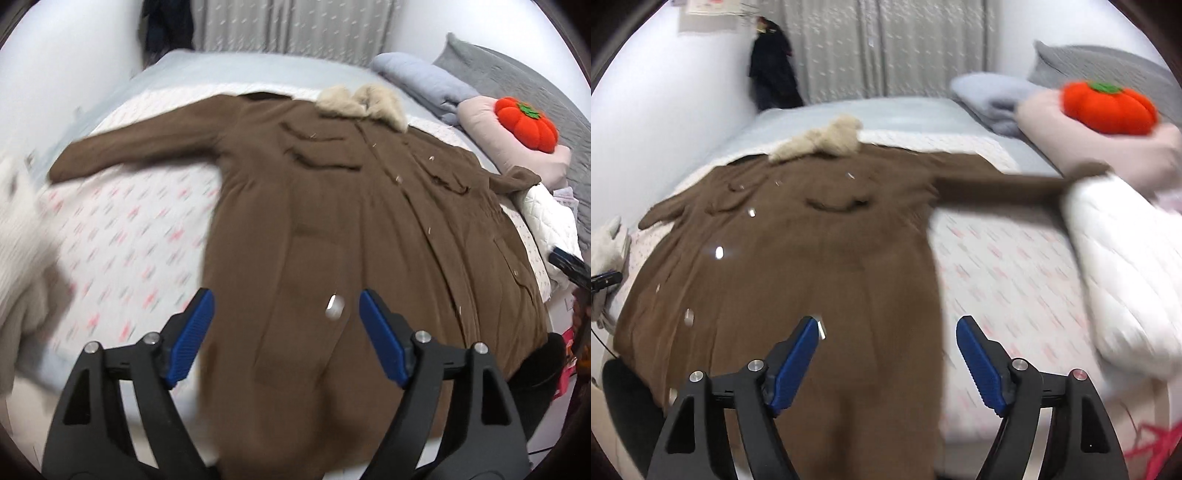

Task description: Fold large clothes

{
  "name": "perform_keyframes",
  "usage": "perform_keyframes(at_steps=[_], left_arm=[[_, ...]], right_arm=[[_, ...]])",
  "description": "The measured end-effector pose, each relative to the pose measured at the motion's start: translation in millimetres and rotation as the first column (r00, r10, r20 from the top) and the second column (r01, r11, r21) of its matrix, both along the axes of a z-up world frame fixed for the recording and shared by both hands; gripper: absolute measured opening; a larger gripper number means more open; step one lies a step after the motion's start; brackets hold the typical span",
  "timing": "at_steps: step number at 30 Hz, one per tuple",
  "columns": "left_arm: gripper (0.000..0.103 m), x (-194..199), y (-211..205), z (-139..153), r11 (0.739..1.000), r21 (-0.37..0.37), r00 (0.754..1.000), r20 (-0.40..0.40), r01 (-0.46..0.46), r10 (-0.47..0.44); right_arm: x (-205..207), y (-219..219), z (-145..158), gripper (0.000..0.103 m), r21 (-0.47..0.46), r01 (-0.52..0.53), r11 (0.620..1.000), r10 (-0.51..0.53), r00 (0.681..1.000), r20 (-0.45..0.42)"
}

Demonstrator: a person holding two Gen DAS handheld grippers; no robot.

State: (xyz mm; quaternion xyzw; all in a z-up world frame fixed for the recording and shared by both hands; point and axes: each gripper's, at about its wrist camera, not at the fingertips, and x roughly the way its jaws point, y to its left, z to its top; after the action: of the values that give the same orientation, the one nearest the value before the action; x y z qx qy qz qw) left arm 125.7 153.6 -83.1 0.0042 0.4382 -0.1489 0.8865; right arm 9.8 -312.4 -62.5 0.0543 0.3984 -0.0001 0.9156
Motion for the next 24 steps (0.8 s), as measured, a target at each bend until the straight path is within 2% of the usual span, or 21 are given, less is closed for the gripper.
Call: perform_keyframes(at_steps=[3,7,9,12,14,16,20,22,24], left_arm=[[0.083,28,-13,-19,0.999,0.039,1.0,0.008,-0.01,0.01],[0.083,51,-3,-62,0.993,0.113,0.994,-0.104,-0.029,0.041],[0.087,47,11,-72,0.992,0.125,0.99,-0.133,-0.02,0.037],[0.088,43,39,-67,0.997,0.073,0.973,-0.226,-0.035,0.051],[0.088,46,50,-52,0.996,0.066,0.967,-0.247,-0.054,0.069],[0.088,53,50,-23,0.994,0.088,0.975,-0.208,-0.065,0.082],[0.088,76,25,46,0.995,0.099,0.993,-0.116,-0.017,0.029],[0.09,102,0,79,0.993,0.114,0.996,-0.082,0.029,-0.02],[0.094,135,-28,100,0.992,0.099,0.994,-0.078,0.083,-0.075]], right_arm=[[43,7,-27,0.079,0.046,-0.013,0.999,0.014,1.0,-0.01],[65,0,-74,0.08,0.058,0.015,0.998,-0.008,0.992,-0.125],[55,-9,-82,0.08,0.076,0.011,0.997,0.001,0.988,-0.156],[45,-13,-70,0.08,0.057,-0.004,0.998,0.017,0.974,-0.228],[49,-13,-56,0.08,0.037,-0.02,0.999,0.03,0.959,-0.283],[58,-11,-35,0.08,0.015,-0.028,1.0,0.031,0.953,-0.301],[90,0,28,0.08,-0.015,-0.079,0.997,0.073,0.968,-0.241],[114,6,57,0.085,-0.012,-0.114,0.993,0.109,0.973,-0.204],[148,11,80,0.086,0.006,-0.141,0.99,0.14,0.975,-0.171]])
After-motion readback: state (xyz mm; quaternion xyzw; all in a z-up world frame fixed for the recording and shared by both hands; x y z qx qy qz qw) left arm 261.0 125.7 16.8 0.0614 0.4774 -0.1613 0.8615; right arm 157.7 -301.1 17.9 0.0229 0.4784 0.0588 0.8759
